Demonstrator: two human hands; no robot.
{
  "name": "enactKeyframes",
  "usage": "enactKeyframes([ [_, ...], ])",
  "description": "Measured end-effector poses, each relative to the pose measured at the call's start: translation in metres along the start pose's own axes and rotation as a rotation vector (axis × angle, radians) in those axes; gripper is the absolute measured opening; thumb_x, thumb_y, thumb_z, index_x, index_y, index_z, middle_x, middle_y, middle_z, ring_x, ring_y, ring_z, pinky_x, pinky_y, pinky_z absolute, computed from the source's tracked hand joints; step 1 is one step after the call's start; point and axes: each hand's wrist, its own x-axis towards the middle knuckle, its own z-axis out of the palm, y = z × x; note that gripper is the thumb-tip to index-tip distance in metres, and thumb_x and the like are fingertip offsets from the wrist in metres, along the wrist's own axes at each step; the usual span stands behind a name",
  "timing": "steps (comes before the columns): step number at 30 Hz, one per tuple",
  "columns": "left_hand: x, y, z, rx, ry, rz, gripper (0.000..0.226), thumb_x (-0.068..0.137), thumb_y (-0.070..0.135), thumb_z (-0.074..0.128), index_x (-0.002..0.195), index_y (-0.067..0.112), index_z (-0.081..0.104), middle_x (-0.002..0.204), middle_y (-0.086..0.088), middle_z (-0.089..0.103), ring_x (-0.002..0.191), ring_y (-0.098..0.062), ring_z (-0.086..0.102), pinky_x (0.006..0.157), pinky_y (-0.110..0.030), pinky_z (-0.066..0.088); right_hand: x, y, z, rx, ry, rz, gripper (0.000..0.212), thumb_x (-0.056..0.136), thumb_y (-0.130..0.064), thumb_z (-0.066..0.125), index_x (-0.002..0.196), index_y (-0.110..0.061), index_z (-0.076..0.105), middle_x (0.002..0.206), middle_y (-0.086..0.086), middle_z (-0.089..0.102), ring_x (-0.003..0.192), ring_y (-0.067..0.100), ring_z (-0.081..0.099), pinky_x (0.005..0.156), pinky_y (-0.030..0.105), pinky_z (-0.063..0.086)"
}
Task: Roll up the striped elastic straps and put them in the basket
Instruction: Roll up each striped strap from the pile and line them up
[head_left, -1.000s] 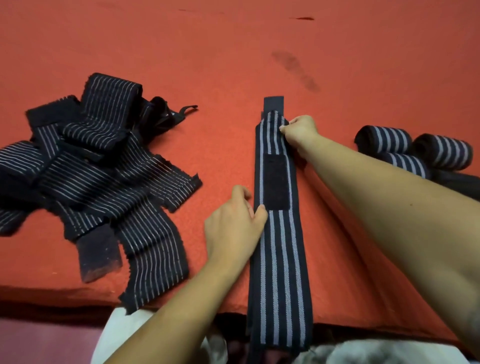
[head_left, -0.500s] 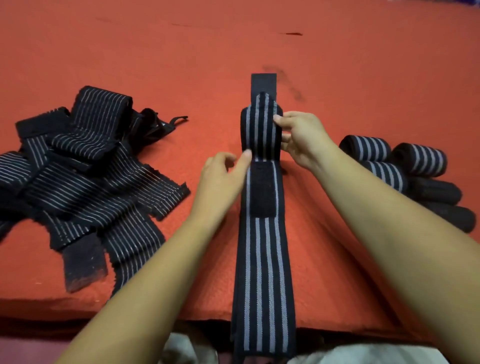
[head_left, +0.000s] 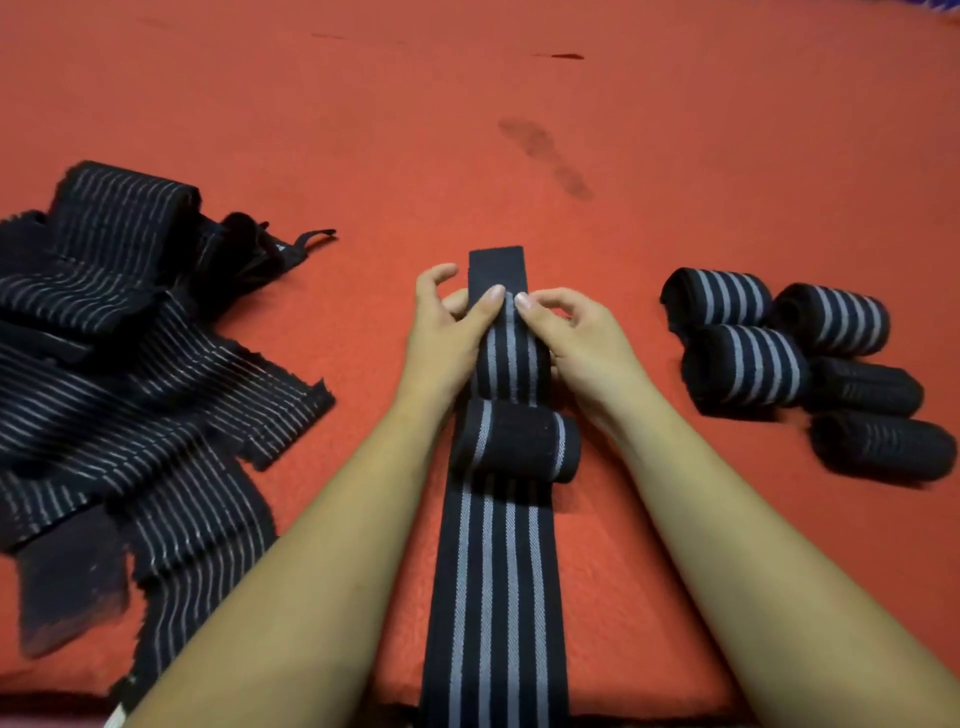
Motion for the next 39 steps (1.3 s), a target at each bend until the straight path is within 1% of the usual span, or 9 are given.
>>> enactKeyframes([
  [5, 0.008, -0.006, 0.001, -0.033, -0.075, 0.077, 0.02, 0.095, 0.009, 0.065, 0.115, 0.012, 0.062, 0.1, 0.0, 0.075, 0.093, -0.014, 0.072, 0.079, -0.027, 0.054, 0.009, 0.006, 0.003, -0.109, 0.065, -0.184, 0.008, 0.096, -0.017, 0.065, 0.097, -0.009, 0.063, 0.067, -0.007, 0.064, 0.056, -0.005, 0.057, 0.054, 0.013, 0.043],
  [10, 0.008, 0.002, 0.002, -0.081, -0.103, 0.108, 0.012, 0.094, 0.003, 0.063, 0.09, 0.015, 0.061, 0.082, 0.002, 0.066, 0.079, -0.013, 0.063, 0.073, -0.026, 0.052, 0.014, 0.009, -0.002, -0.199, 0.066, -0.267, 0.007, 0.094, -0.016, 0.067, 0.088, -0.014, 0.064, 0.071, -0.01, 0.061, 0.059, -0.005, 0.053, 0.057, 0.014, 0.04],
  [14, 0.006, 0.009, 0.002, -0.124, -0.051, 0.127, 0.019, 0.099, 0.015, 0.059, 0.081, 0.018, 0.058, 0.074, 0.001, 0.06, 0.069, -0.013, 0.053, 0.064, -0.028, 0.046, 0.011, 0.01, -0.004, -0.199, 0.007, -0.305, 0.007, 0.093, -0.013, 0.067, 0.09, -0.007, 0.067, 0.077, -0.006, 0.066, 0.067, -0.003, 0.057, 0.064, 0.014, 0.043],
  [20, 0.005, 0.01, 0.002, -0.059, -0.12, 0.216, 0.013, 0.102, 0.012, 0.055, 0.11, 0.013, 0.066, 0.091, 0.001, 0.069, 0.084, -0.011, 0.063, 0.075, -0.025, 0.053, 0.009, 0.006, 0.0, -0.017, 0.04, -0.357, 0.006, 0.094, -0.011, 0.067, 0.096, -0.017, 0.065, 0.081, -0.002, 0.069, 0.071, 0.003, 0.062, 0.066, 0.02, 0.05],
  [23, 0.003, 0.01, 0.004, -0.032, -0.145, 0.244, 0.014, 0.102, 0.012, 0.054, 0.107, 0.016, 0.067, 0.09, 0.003, 0.069, 0.082, -0.007, 0.063, 0.074, -0.022, 0.052, 0.01, 0.005, -0.001, -0.004, 0.076, -0.373, 0.003, 0.093, -0.011, 0.067, 0.092, -0.014, 0.067, 0.083, -0.003, 0.069, 0.075, 0.005, 0.063, 0.071, 0.024, 0.051],
  [27, 0.002, 0.008, 0.006, 0.06, -0.128, 0.339, 0.012, 0.103, 0.015, 0.053, 0.106, 0.015, 0.065, 0.089, 0.01, 0.066, 0.08, 0.0, 0.059, 0.074, -0.016, 0.046, 0.01, 0.005, -0.003, -0.056, 0.106, -0.355, 0.012, 0.093, -0.013, 0.068, 0.082, -0.017, 0.065, 0.074, -0.009, 0.065, 0.068, 0.0, 0.057, 0.066, 0.02, 0.046],
  [32, 0.0, 0.001, 0.006, 0.287, -0.267, 0.288, 0.015, 0.095, 0.02, 0.064, 0.109, 0.017, 0.064, 0.079, 0.021, 0.067, 0.075, 0.005, 0.059, 0.073, -0.017, 0.045, 0.015, 0.0, -0.021, -0.046, 0.32, -0.308, 0.011, 0.092, -0.021, 0.069, 0.082, -0.02, 0.067, 0.062, -0.017, 0.056, 0.063, 0.0, 0.049, 0.065, 0.021, 0.043],
  [36, -0.002, 0.007, 0.006, 0.055, -0.293, 0.23, 0.017, 0.098, 0.01, 0.06, 0.115, 0.016, 0.062, 0.085, 0.003, 0.072, 0.078, -0.012, 0.067, 0.071, -0.028, 0.055, 0.01, -0.003, -0.025, 0.158, 0.095, -0.28, 0.012, 0.094, -0.015, 0.067, 0.103, -0.01, 0.073, 0.096, 0.006, 0.076, 0.09, 0.018, 0.071, 0.084, 0.033, 0.057],
  [39, -0.001, 0.01, 0.005, -0.157, -0.289, 0.162, 0.034, 0.098, 0.0, 0.057, 0.122, 0.023, 0.059, 0.091, -0.006, 0.075, 0.082, -0.019, 0.07, 0.074, -0.031, 0.058, 0.011, -0.003, -0.024, 0.23, -0.014, -0.305, 0.025, 0.095, -0.003, 0.062, 0.119, 0.0, 0.067, 0.112, 0.018, 0.073, 0.108, 0.035, 0.069, 0.096, 0.044, 0.055],
])
